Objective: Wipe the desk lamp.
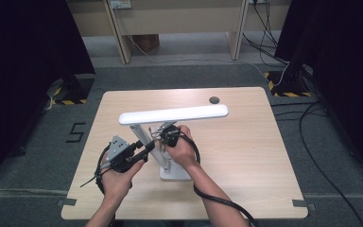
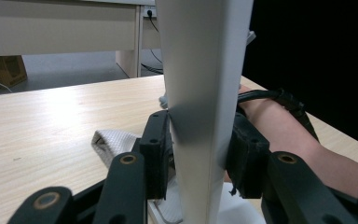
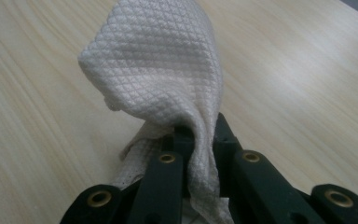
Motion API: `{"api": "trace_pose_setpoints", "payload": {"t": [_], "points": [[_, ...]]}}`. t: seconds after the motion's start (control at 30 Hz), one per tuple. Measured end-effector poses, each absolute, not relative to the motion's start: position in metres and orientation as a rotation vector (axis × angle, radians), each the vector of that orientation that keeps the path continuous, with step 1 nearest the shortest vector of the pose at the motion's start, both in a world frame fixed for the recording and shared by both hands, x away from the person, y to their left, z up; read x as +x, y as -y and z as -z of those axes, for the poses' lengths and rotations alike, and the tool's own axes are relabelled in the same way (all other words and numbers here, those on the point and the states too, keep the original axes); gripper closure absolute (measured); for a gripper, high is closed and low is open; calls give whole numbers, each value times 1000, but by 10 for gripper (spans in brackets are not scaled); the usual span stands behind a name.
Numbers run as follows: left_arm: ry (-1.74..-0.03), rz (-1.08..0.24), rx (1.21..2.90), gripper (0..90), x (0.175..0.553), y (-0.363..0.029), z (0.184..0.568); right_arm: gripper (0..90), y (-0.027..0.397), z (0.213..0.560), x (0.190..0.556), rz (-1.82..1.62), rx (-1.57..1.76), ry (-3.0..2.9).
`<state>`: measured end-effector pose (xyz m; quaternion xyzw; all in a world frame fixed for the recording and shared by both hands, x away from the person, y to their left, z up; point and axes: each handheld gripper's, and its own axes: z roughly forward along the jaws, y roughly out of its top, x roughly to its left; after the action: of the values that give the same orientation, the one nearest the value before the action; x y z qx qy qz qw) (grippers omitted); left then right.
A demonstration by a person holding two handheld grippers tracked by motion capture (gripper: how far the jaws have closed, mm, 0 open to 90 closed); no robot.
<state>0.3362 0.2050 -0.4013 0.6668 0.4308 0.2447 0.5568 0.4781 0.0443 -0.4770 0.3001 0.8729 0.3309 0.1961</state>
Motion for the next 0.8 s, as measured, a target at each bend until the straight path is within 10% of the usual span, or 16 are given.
{"api": "trace_pose_setpoints", "payload": {"t": [0.8], "points": [[-1024, -580, 1585, 625, 337, -205, 403, 854, 16, 489, 476, -890, 989, -2379]]}}
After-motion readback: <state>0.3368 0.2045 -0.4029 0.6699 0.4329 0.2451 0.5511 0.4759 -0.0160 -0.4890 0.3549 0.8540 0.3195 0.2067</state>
